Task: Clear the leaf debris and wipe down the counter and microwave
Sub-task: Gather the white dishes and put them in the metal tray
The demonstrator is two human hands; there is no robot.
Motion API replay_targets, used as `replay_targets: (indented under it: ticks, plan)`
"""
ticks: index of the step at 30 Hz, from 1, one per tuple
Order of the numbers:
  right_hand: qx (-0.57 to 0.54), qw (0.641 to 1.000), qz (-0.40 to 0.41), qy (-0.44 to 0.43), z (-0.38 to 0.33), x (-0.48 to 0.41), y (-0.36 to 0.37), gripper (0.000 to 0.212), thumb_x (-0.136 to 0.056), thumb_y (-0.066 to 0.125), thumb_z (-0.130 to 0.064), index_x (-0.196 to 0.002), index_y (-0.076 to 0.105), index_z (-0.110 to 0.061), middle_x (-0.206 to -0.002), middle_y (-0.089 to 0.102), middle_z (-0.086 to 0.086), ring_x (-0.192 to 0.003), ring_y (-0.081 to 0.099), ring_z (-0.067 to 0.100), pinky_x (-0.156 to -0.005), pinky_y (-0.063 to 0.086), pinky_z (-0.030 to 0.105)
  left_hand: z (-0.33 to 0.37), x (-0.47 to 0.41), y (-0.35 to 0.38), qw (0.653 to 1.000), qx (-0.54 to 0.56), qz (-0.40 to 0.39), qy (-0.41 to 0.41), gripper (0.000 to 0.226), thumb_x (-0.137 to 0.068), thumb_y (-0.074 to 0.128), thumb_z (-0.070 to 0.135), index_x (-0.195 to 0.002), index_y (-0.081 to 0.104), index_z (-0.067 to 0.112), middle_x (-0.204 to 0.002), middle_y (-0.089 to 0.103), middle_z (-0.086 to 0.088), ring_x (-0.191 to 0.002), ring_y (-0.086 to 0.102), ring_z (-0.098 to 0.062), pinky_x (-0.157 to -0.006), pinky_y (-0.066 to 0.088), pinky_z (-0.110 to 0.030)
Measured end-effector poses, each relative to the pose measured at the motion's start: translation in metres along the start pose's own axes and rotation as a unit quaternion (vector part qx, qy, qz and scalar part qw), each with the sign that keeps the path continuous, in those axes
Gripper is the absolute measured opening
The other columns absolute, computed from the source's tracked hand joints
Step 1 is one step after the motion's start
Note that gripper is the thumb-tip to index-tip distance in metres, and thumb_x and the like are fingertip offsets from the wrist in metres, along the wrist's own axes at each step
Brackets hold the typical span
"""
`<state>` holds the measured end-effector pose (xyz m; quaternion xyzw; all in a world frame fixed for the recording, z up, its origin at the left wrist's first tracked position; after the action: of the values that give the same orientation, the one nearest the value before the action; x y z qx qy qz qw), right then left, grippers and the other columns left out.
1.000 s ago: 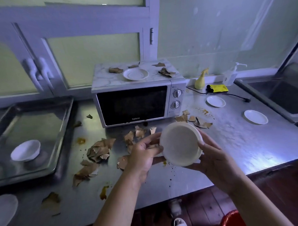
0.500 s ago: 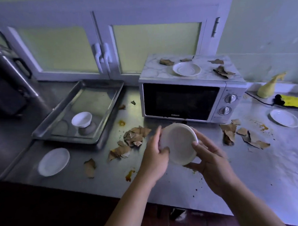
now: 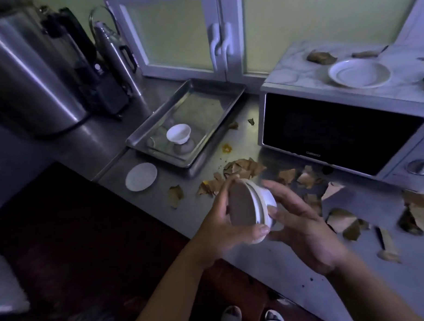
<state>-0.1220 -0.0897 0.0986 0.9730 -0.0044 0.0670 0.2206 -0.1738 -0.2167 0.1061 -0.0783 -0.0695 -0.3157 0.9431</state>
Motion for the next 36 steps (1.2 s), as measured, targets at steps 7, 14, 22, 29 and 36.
replay_targets:
  ticks: [7,14,22,29,36]
  plan:
    - [-0.052,0.993,-0.096,0.04,-0.007,-0.017,0.014,0.063,-0.083,0.074,-0.009,-0.14,0.056,-0.03,-0.135,0.062,0.012,-0.114,0.064,0.042,-0.079,0.058,0.046,0.015,0.006,-0.008,0.999,0.036,-0.024,0.023,0.108,-0.062,0.094,0.035,-0.148,0.029,0.05,-0.147,0.044,0.02,-0.13,0.052,-0.008,-0.091,0.054,-0.03]
    - [0.015,0.993,-0.107,-0.044,-0.012,-0.041,0.039,0.07,-0.068,0.087,-0.003,-0.132,0.061,-0.017,-0.131,0.061,0.004,-0.123,0.057,0.035,-0.084,0.056,0.063,0.009,0.008,-0.03,0.993,0.117,0.025,-0.012,0.085,-0.07,0.086,0.045,-0.143,0.041,0.044,-0.143,0.052,0.003,-0.126,0.059,-0.027,-0.09,0.055,-0.057]
    - [0.031,0.998,-0.049,-0.018,0.012,-0.088,0.053,0.075,-0.066,0.09,-0.02,-0.134,0.06,-0.026,-0.13,0.063,0.006,-0.119,0.062,0.031,-0.08,0.058,0.049,-0.005,-0.022,-0.08,0.994,0.111,-0.004,-0.023,0.078,-0.075,0.081,0.036,-0.143,0.043,0.037,-0.138,0.056,-0.002,-0.121,0.062,-0.03,-0.09,0.051,-0.066]
    - [0.033,0.999,-0.007,0.008,0.032,-0.168,0.097,0.069,-0.07,0.085,-0.015,-0.133,0.061,-0.03,-0.13,0.064,0.01,-0.114,0.065,0.036,-0.087,0.057,0.057,-0.031,-0.078,-0.168,0.991,0.116,-0.061,-0.021,0.082,-0.071,0.086,0.043,-0.141,0.043,0.043,-0.136,0.058,0.002,-0.122,0.061,-0.024,-0.083,0.056,-0.044]
    - [0.073,0.984,0.158,0.04,0.042,-0.235,0.111,0.058,-0.077,0.077,-0.02,-0.13,0.063,-0.036,-0.134,0.06,-0.001,-0.118,0.065,0.02,-0.091,0.058,0.048,-0.061,-0.146,-0.281,0.995,0.066,-0.067,-0.038,0.099,-0.053,0.092,0.053,-0.136,0.038,0.059,-0.134,0.056,0.017,-0.123,0.057,-0.01,-0.096,0.055,-0.046]
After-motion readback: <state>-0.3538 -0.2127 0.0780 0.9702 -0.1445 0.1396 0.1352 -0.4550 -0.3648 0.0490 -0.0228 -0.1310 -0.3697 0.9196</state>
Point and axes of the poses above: each hand's wrist, its own x-axis away from the middle knuckle, its own y-axis out of the palm, z = x × y, the point moved 9 cm from there along -x, towards the middle knuckle
